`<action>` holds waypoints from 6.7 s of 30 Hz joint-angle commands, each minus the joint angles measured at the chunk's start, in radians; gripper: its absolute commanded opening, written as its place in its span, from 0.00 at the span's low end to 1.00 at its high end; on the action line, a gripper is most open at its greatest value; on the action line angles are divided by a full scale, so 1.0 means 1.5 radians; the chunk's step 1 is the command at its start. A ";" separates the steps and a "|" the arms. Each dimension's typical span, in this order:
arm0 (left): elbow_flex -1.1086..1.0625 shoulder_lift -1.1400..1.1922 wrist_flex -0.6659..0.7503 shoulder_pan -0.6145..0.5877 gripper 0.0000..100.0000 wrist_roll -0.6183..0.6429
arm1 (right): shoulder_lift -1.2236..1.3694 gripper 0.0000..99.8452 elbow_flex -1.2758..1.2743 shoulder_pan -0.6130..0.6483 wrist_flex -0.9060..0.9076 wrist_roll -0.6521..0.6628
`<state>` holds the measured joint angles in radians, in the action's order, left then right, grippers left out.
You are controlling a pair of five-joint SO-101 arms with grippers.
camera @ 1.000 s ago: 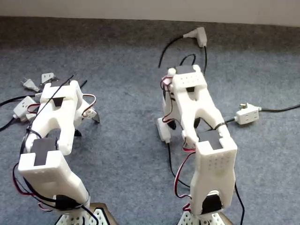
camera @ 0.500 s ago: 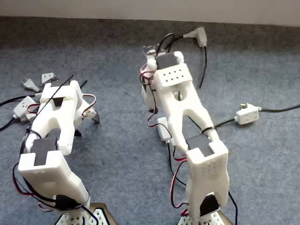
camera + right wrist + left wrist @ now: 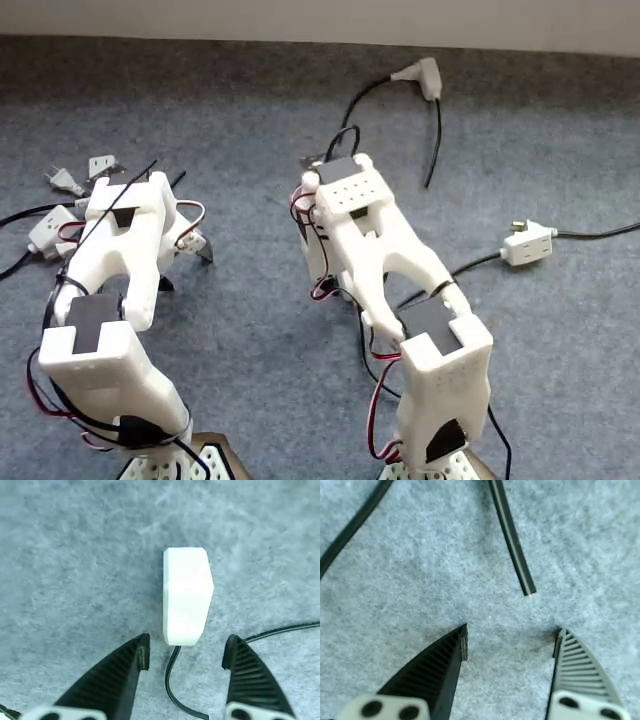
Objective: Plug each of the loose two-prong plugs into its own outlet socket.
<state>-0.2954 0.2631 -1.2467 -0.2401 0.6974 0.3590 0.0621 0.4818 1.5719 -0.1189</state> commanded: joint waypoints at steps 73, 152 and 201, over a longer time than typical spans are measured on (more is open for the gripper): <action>0.006 -0.031 0.019 0.011 0.29 0.003 | -0.077 0.25 0.015 -0.217 0.124 0.230; 0.002 -0.031 0.033 0.012 0.29 0.003 | 0.242 0.14 0.281 -0.064 -0.110 -0.250; 0.002 -0.030 0.034 0.011 0.29 0.003 | 0.019 0.26 0.761 0.034 0.129 -0.017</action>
<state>-0.2984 0.2631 -1.2267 -0.2386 0.6974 0.5861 1.2421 0.5447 1.7254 -0.2002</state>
